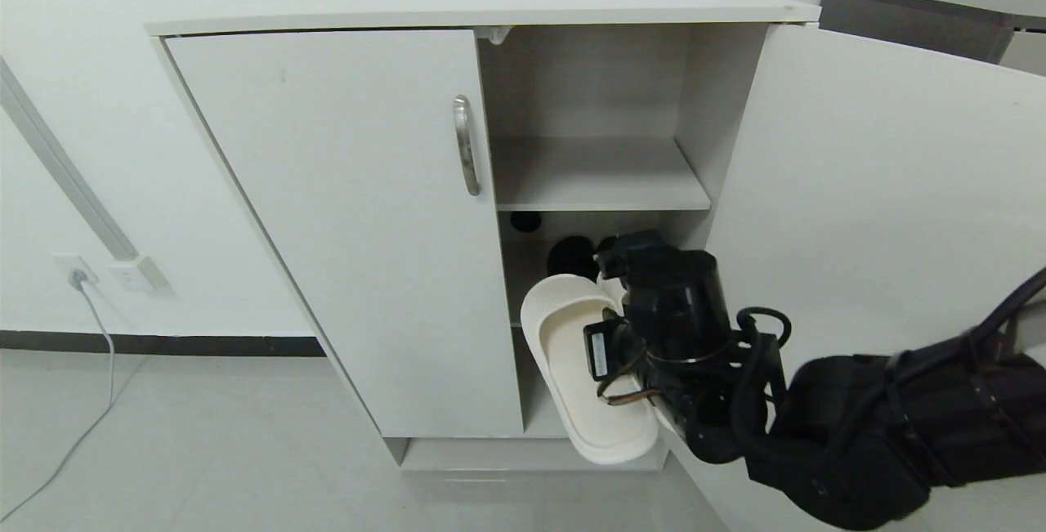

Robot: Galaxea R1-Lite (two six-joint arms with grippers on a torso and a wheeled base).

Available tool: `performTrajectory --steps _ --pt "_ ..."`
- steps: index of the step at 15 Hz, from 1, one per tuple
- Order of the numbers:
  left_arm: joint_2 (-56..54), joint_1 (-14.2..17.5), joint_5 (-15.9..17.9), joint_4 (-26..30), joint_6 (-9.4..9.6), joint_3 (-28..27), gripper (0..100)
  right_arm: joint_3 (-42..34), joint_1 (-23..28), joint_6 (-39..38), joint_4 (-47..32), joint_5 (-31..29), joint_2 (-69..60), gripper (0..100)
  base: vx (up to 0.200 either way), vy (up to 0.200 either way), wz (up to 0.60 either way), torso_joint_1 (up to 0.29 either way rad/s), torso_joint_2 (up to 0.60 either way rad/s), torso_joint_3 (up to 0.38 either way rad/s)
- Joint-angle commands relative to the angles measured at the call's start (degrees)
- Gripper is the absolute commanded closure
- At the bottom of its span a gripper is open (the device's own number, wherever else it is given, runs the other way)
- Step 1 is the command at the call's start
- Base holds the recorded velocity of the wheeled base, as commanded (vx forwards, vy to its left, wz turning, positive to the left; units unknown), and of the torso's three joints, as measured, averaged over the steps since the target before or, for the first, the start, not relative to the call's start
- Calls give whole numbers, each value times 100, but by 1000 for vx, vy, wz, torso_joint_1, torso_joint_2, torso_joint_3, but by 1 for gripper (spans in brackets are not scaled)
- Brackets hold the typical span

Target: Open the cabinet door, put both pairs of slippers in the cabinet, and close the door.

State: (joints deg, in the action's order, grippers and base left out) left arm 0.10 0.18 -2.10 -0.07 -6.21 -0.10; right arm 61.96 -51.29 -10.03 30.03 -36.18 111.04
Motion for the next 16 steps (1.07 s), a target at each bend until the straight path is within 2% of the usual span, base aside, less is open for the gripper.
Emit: performTrajectory --steps 1,3,6,9,12,16 --pt "-1 -1 -1 -1 -4 1 100 2083 -66 -702 -2062 -636 181 100 0 0 0 0 0 0" --pt "-1 -1 -1 -1 -4 1 100 2716 -75 -798 -2739 -706 137 100 0 0 0 0 0 0" --pt "-1 -1 -1 -1 5 1 100 2979 -75 -711 -2862 -847 93 100 0 0 0 0 0 0" --pt "-1 -1 -1 -1 5 1 100 2979 -75 -517 -2730 -891 102 100 0 0 0 0 0 0" --pt "-1 -1 -1 -1 5 1 100 2953 -13 -174 -2141 -899 198 100 0 0 0 0 0 0" --pt "-1 -1 8 -1 5 1 100 2804 40 -192 -1983 -899 242 100 0 0 0 0 0 0"
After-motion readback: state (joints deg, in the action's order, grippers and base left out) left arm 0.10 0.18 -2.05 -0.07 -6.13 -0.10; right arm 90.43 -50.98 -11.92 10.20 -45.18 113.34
